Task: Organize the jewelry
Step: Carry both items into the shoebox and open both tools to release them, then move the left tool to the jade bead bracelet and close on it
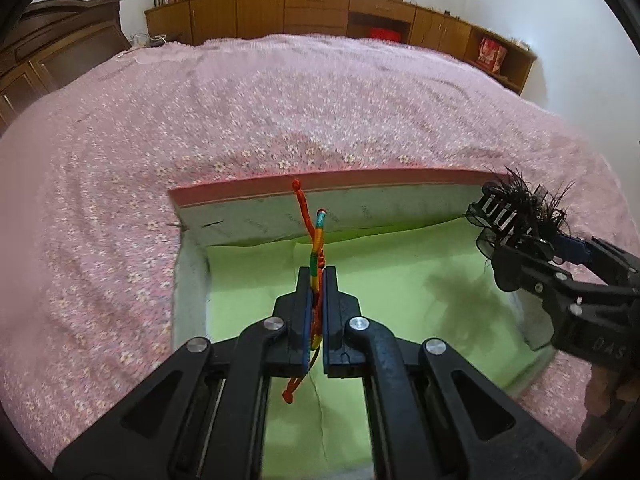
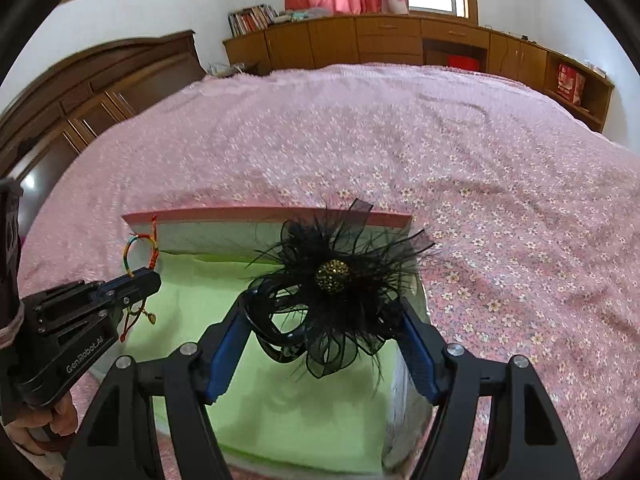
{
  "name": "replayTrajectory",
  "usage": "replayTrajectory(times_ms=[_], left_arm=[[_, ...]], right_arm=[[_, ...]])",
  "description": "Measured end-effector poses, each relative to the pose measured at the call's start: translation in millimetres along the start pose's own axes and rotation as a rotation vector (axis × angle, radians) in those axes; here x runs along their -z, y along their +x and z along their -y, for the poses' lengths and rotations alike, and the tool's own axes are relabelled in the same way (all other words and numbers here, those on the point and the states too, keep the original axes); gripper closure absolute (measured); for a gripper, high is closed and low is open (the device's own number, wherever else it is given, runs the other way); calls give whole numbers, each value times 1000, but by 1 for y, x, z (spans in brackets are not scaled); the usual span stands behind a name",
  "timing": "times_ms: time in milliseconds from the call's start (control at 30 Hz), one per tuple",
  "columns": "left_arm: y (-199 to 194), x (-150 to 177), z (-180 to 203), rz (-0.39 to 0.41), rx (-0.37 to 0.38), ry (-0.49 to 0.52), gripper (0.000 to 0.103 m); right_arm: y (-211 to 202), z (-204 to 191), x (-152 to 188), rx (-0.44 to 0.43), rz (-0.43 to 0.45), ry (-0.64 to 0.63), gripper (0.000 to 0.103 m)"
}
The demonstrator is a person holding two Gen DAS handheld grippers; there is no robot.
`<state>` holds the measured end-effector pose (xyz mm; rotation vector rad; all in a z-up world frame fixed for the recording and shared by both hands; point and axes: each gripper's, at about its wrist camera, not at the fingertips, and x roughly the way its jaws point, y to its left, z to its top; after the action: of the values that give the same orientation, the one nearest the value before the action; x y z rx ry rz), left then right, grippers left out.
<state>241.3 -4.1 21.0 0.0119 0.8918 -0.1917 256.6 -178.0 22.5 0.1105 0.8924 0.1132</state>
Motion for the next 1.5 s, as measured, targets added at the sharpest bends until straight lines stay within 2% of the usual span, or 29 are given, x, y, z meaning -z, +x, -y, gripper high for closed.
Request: replayTrajectory(times_ms=[267,367,633,767,833,967,1200,1500], left_arm=[[39,0,-4,-98,-30,-25,103],[44,3,-4,-109,-61,-8,103],[47,6,-9,-124,-80,-21,103],[53,1,-9,-121,-97,-19,103],[49,2,-9,-107,-101,-19,98],[36,1,-8,-73,-93,-17,74],[12,0,-4,-28,-65,-6,71],[-34,8,0,36,-10,-34,71]], right_arm=[[33,4,-1,29,-77,-5,30],[43,4,1,49,-99,-22,30],[56,3,6,91,-125,-47,30],[57,1,7,101,-123,-54,25],[55,1,6,87,-118,-44,22],[48,0,5,67,-100,-32,16],[25,2,3,38,-54,3,14],[-27,5,5,-13,48,59,14]])
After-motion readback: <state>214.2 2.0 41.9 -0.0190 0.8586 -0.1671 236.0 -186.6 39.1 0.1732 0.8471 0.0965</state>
